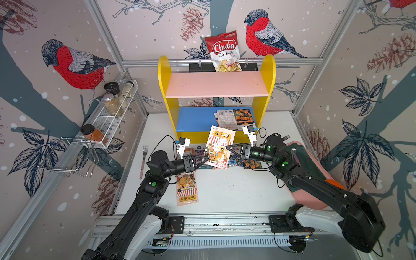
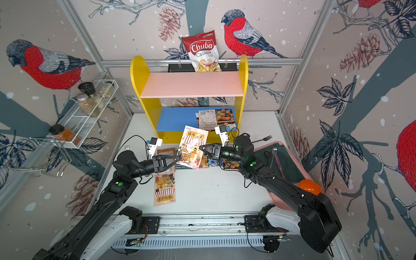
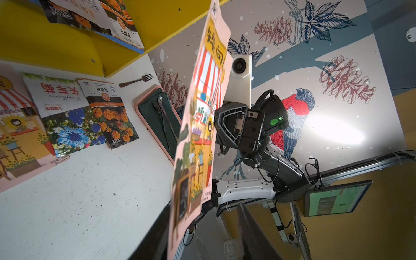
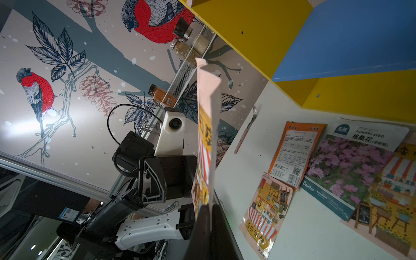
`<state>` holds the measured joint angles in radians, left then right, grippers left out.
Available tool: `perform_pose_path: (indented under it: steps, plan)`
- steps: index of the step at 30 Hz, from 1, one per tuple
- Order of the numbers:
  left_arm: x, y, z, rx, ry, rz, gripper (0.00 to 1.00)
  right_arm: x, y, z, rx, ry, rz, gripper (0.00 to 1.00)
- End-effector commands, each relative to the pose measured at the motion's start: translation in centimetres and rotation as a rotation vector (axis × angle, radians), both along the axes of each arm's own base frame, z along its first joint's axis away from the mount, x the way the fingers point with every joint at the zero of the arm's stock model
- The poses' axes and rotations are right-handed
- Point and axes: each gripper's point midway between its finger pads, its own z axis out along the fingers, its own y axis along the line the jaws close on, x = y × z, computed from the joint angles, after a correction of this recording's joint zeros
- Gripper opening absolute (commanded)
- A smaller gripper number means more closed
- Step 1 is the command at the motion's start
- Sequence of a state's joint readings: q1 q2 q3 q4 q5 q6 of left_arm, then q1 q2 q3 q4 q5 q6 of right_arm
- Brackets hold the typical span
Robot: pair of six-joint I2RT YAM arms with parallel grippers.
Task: Take the seed bag off the shelf
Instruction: Pick up the seed packet from the shelf.
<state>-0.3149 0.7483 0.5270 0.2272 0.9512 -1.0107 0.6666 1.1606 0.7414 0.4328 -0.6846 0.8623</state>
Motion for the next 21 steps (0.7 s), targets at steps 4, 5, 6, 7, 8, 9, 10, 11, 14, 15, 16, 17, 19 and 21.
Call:
perform_pose_path:
  steps: [4,5,6,7,8,9,10,11,14,15,16,17,19,21]
  plan:
    - [-0.2,0.2,0.0,0.061,-0.029,0.003,0.87,0.7,-1.2,0.8,0.003,-0.036,-0.054,0.00]
    - [-0.2,0.2,-0.1,0.077,-0.030,0.003,0.94,0.7,-1.5,0.7,-0.002,-0.037,-0.058,0.00]
    - [-0.3,0.3,-0.4,0.097,-0.025,0.004,0.96,0.7,-1.8,0.6,-0.010,-0.037,-0.059,0.00]
    - [-0.3,0.4,-0.4,0.119,-0.034,0.006,0.96,0.7,-2.0,0.4,-0.023,-0.032,-0.057,0.00]
    - [-0.4,0.5,-0.7,0.147,-0.033,0.010,0.96,0.5,-2.2,0.2,-0.037,-0.032,-0.051,0.00]
    - [-0.3,0.7,-0.9,0.175,-0.045,0.020,0.96,0.4,-2.3,0.0,-0.051,-0.030,-0.047,0.00]
    - [-0.4,0.9,-1.1,0.206,-0.058,0.027,0.96,0.2,-2.3,-0.4,-0.069,-0.026,-0.039,0.00]
    - [-0.4,1.1,-1.2,0.230,-0.070,0.033,0.96,0.0,-2.3,-0.9,-0.091,-0.019,-0.027,0.00]
    - [-0.8,1.5,-0.6,0.275,-0.141,0.036,0.96,-0.8,-2.3,-2.5,-0.161,0.011,0.014,0.00]
    - [-0.9,1.6,-0.3,0.283,-0.161,0.041,0.96,-1.0,-2.2,-2.9,-0.173,0.024,0.021,0.00]
    - [-1.0,1.7,0.0,0.294,-0.175,0.044,0.96,-1.4,-2.1,-3.4,-0.187,0.035,0.031,0.00]
    - [-1.3,1.7,0.3,0.298,-0.193,0.032,0.97,-1.7,-1.9,-4.0,-0.203,0.048,0.045,0.00]
    - [-1.6,2.0,0.8,0.319,-0.220,0.034,0.97,-2.4,-1.5,-5.2,-0.240,0.079,0.074,0.00]
    - [-2.0,2.2,1.4,0.332,-0.251,0.033,0.97,-3.1,-0.8,-6.4,-0.282,0.104,0.094,0.00]
